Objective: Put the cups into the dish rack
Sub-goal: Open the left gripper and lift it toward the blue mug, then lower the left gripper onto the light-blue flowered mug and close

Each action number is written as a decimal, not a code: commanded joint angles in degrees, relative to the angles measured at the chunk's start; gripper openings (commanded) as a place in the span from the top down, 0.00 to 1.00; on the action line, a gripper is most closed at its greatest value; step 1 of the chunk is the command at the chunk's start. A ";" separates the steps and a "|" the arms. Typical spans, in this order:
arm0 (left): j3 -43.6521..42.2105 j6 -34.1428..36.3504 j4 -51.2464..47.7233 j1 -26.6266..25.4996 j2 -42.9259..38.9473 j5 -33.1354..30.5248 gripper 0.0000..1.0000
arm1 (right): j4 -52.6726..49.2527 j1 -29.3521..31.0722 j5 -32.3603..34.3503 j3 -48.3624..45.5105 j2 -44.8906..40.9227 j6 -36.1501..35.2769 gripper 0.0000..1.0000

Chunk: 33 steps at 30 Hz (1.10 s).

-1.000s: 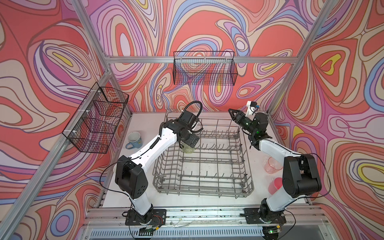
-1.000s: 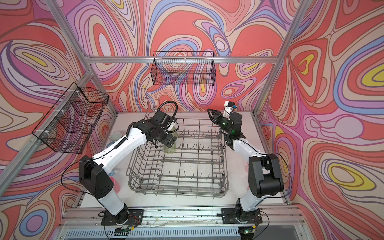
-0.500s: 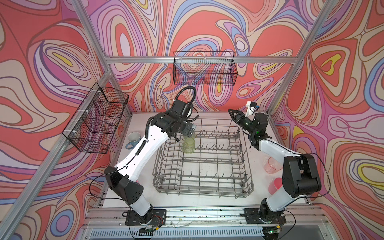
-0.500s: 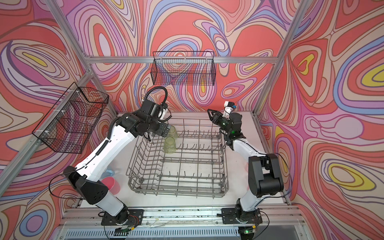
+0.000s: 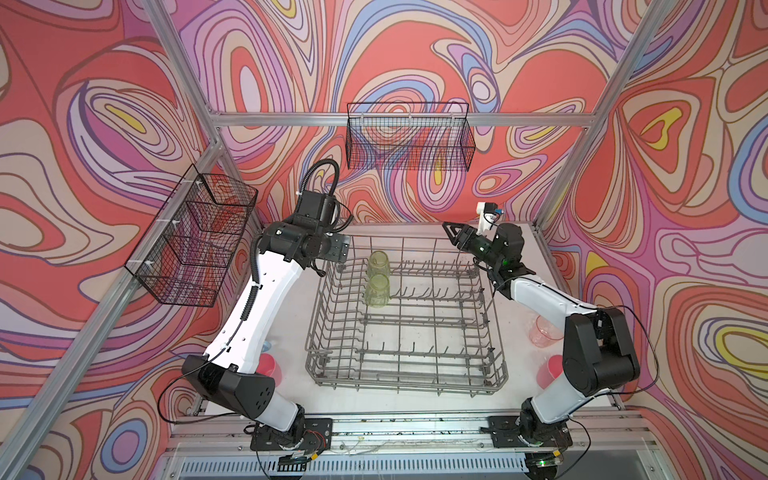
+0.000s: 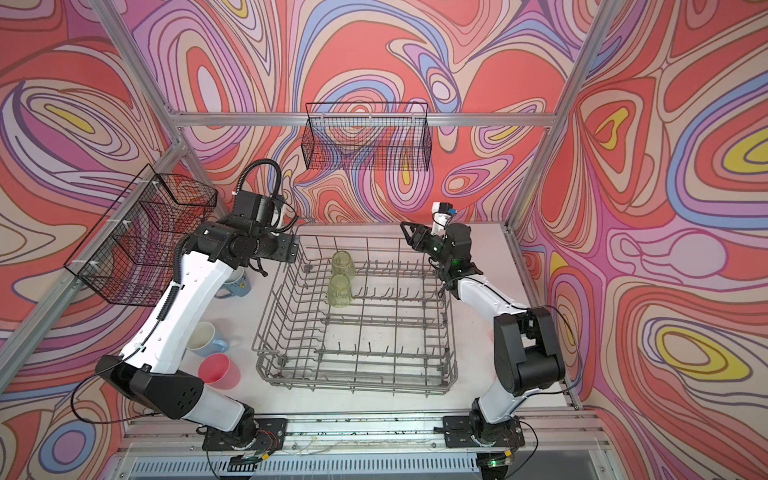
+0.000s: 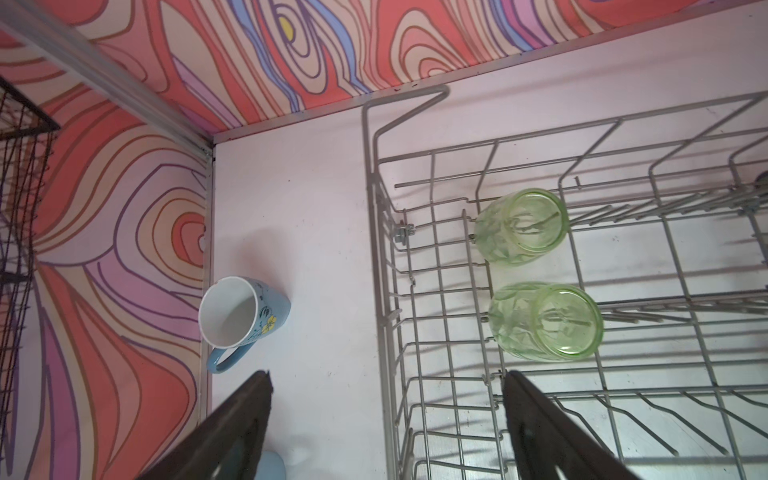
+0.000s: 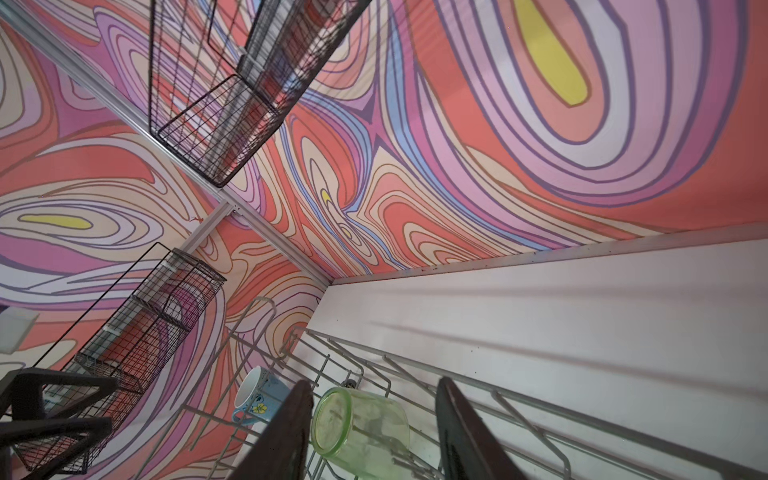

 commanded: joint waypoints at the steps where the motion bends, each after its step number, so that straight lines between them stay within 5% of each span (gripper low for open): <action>1: -2.96 -2.41 0.39 3.79 -1.24 -0.62 0.11 | -4.12 2.86 0.81 2.46 -1.53 -7.73 0.50; 14: -11.88 -3.73 7.29 15.06 2.57 -0.13 0.13 | -6.35 9.08 0.21 4.32 -1.85 -15.44 0.50; 29: -13.52 -2.76 16.70 19.72 14.86 -5.58 0.16 | -2.51 11.94 -2.95 1.44 -4.88 -22.44 0.51; 33: -13.81 -1.45 18.69 20.25 17.22 -6.78 0.23 | -0.84 12.41 -3.34 0.34 -5.52 -23.18 0.51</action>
